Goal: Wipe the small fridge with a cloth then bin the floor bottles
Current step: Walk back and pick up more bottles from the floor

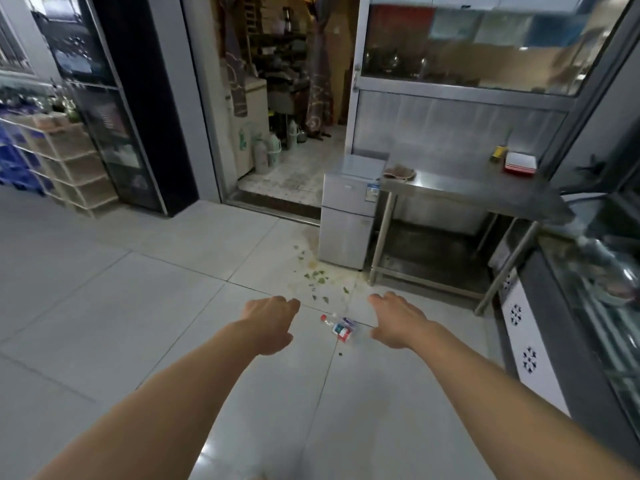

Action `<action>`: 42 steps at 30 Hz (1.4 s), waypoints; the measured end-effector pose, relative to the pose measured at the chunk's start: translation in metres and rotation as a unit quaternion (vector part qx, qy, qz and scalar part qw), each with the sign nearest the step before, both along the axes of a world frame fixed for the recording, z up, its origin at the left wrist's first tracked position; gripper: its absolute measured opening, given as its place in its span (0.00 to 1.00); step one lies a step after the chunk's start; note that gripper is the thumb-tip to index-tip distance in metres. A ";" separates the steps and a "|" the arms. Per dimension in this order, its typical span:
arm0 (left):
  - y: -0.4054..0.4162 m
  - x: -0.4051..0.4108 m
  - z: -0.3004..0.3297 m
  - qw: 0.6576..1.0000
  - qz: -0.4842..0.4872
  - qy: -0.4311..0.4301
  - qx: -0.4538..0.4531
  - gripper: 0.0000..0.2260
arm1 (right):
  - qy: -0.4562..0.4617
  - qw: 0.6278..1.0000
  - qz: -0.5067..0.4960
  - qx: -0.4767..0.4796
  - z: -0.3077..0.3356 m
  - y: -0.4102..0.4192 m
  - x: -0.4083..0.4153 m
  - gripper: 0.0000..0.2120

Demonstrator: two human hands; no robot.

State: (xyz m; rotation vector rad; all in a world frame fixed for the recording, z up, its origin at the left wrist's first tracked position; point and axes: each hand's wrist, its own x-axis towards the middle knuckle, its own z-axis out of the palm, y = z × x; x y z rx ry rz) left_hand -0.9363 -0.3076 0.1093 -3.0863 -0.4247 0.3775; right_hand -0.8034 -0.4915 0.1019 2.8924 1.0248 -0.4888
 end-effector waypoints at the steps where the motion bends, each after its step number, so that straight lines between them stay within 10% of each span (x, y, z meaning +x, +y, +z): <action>1: 0.015 0.020 -0.005 1.000 -0.010 0.002 -0.001 0.20 | 0.003 1.000 -0.010 -0.001 -0.006 0.013 0.015 0.27; 22: 0.166 0.390 -0.160 0.975 -0.156 0.148 -0.057 0.22 | 0.176 0.967 -0.182 -0.029 -0.180 0.141 0.317 0.28; 42: 0.211 0.624 -0.543 0.945 -0.187 0.254 -0.082 0.26 | 0.278 0.916 -0.289 -0.013 -0.569 0.221 0.499 0.25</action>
